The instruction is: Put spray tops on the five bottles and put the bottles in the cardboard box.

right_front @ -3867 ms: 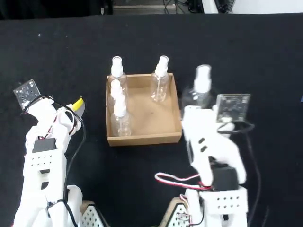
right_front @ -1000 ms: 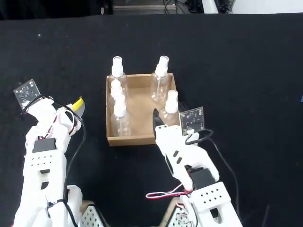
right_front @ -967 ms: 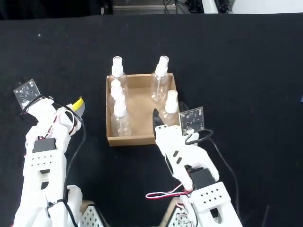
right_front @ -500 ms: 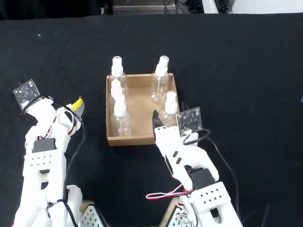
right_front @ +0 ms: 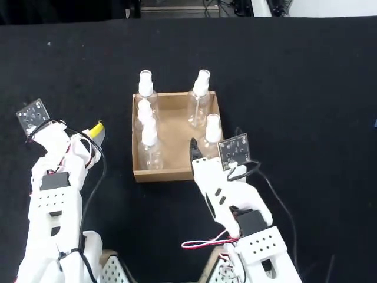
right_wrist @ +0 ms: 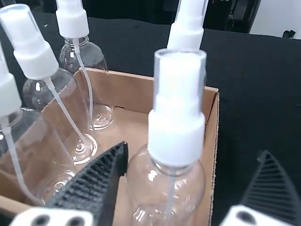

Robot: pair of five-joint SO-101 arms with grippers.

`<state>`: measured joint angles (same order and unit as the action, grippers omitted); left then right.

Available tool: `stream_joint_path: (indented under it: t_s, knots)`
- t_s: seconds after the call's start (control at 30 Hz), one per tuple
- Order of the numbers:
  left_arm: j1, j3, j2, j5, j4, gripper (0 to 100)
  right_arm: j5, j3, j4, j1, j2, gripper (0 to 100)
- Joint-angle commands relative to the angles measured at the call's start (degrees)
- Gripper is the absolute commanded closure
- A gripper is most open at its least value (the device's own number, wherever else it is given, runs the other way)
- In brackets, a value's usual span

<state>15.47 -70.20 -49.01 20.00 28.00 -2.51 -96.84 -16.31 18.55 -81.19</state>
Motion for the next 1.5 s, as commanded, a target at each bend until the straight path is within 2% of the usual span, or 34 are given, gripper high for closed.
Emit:
stream_joint_path:
  t_s: [0.0, 0.17, 0.6, 0.83, 1.07, 1.13, 1.33, 1.37, 1.47]
  knots:
    - [0.3, 1.1, -1.5, -0.1, -1.1, 72, 0.4, 6.0, -2.6, 0.4, -1.9, 62.0]
    - [0.3, 1.2, -1.6, -0.1, -1.1, 72, -1.8, 10.5, -6.7, 0.4, -1.9, 62.0]
    - [0.3, 1.2, -1.4, -0.1, -1.1, 72, -2.9, 15.8, -7.6, 0.8, -1.9, 62.0]
    - [0.3, 1.2, -1.4, -0.1, -1.1, 72, -3.0, 34.9, -21.4, 0.7, -1.5, 62.0]
    - [0.3, 0.9, -1.6, -0.1, -1.1, 72, -2.9, 36.3, -22.5, -5.8, -1.9, 62.7]
    - [0.3, 0.8, -1.6, -0.1, -1.1, 72, -2.9, 36.0, -22.2, -8.7, -2.0, 68.1]
    - [0.3, 0.8, -1.6, -0.1, -1.1, 72, -2.5, 35.6, -22.2, -17.4, -2.0, 95.9]
    - [0.3, 0.8, -1.6, -0.1, -1.1, 72, -2.5, 35.4, -22.5, -19.0, -1.7, 98.7]
    - [0.3, 0.8, -1.6, -0.1, -1.1, 73, -2.5, 32.7, -22.2, -24.4, -2.0, 96.6]
